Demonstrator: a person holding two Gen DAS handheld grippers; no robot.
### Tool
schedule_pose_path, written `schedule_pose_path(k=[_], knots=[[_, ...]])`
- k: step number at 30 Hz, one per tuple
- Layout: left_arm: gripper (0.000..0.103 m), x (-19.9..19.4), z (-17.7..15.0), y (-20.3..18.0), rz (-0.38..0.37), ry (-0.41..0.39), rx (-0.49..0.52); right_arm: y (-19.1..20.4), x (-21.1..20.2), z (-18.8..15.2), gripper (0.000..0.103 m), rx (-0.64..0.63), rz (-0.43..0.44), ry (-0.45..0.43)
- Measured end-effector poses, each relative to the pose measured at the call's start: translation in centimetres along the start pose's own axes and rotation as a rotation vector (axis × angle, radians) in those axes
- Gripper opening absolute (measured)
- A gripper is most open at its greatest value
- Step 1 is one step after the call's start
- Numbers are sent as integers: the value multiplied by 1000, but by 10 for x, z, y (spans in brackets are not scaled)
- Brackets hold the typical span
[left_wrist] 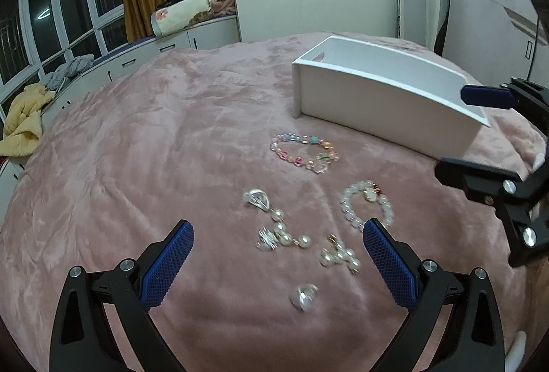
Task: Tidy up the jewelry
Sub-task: 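Grasp the white bead bracelet with the right tool while the left tool grasps a silver heart earring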
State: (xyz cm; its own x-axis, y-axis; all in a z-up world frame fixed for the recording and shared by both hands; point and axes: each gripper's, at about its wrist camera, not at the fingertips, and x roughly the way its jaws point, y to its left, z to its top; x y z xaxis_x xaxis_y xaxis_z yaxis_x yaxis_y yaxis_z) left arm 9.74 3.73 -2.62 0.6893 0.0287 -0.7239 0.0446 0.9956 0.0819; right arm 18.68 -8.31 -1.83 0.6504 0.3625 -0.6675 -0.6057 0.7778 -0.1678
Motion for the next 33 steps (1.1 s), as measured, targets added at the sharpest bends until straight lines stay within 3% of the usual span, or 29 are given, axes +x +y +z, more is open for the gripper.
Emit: schedule_pose_path(k=[14, 21, 26, 28, 29, 33], knots=[[100, 83, 7, 31, -49, 119, -49, 0, 72, -20, 89, 19, 9, 157], [100, 103, 10, 46, -100, 87, -76, -8, 109, -36, 77, 73, 10, 266], [99, 107, 11, 46, -126, 66, -53, -9, 117, -42, 76, 83, 35, 275], [92, 107, 12, 48, -133, 62, -59, -10, 119, -43, 71, 90, 54, 274], [81, 107, 12, 49, -132, 59, -62, -11, 120, -42, 69, 94, 64, 279], [69, 109, 11, 57, -128, 63, -105, -9, 122, -40, 52, 90, 101, 290]])
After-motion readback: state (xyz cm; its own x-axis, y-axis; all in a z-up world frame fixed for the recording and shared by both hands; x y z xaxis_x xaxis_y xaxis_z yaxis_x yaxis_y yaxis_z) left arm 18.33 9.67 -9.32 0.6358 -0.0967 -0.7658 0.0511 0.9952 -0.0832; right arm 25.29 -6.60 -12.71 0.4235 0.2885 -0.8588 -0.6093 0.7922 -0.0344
